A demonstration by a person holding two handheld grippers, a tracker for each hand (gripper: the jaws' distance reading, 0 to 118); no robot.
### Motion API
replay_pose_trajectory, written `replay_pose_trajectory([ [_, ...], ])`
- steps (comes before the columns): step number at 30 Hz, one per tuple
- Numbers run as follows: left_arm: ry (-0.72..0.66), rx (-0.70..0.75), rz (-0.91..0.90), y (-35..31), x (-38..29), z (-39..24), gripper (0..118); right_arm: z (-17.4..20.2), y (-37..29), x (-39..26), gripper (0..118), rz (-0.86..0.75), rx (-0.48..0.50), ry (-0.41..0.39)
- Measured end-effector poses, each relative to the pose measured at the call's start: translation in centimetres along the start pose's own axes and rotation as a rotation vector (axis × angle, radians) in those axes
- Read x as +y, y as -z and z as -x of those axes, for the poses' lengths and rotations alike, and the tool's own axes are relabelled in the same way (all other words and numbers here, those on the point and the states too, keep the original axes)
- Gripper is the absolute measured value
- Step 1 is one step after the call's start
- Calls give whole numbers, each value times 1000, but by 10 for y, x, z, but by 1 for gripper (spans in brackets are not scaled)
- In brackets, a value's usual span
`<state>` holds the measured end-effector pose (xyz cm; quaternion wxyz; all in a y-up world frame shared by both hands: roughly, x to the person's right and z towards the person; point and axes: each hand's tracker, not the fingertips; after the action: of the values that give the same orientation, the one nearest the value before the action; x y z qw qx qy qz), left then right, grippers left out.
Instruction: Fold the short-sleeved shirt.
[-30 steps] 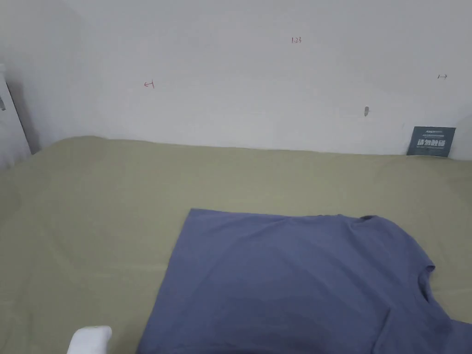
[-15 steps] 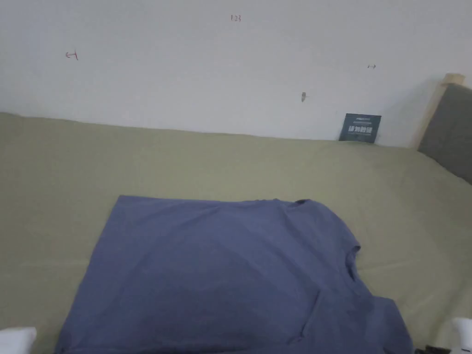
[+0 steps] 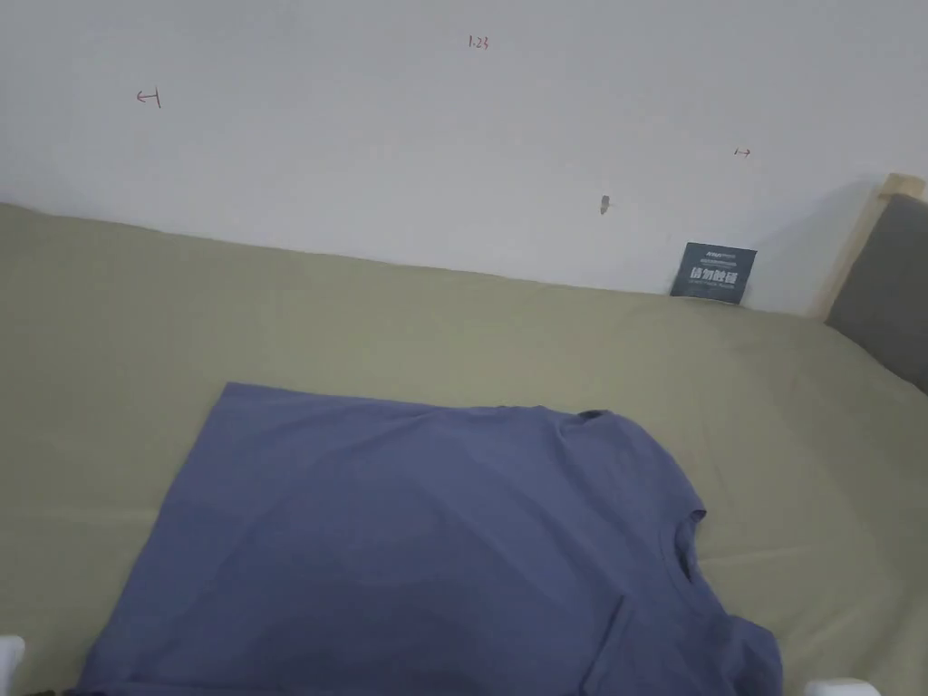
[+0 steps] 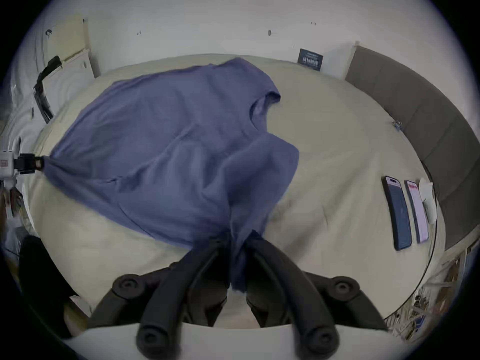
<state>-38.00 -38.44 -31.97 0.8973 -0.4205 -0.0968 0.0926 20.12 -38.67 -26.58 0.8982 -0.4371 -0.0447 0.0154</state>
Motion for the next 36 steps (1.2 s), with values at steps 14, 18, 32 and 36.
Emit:
replay_pose_trajectory([
  [14,-12,-37,-86,-20,68,3,6,-17,-34,62,11,-126,42,89],
  [18,21,-28,-90,-10,112,-4,6,-17,-21,101,11,-133,50,80],
  [32,35,64,122,99,182,1,6,-7,82,182,11,30,35,86],
  [36,34,71,108,113,181,-1,23,-5,92,178,33,8,57,118],
])
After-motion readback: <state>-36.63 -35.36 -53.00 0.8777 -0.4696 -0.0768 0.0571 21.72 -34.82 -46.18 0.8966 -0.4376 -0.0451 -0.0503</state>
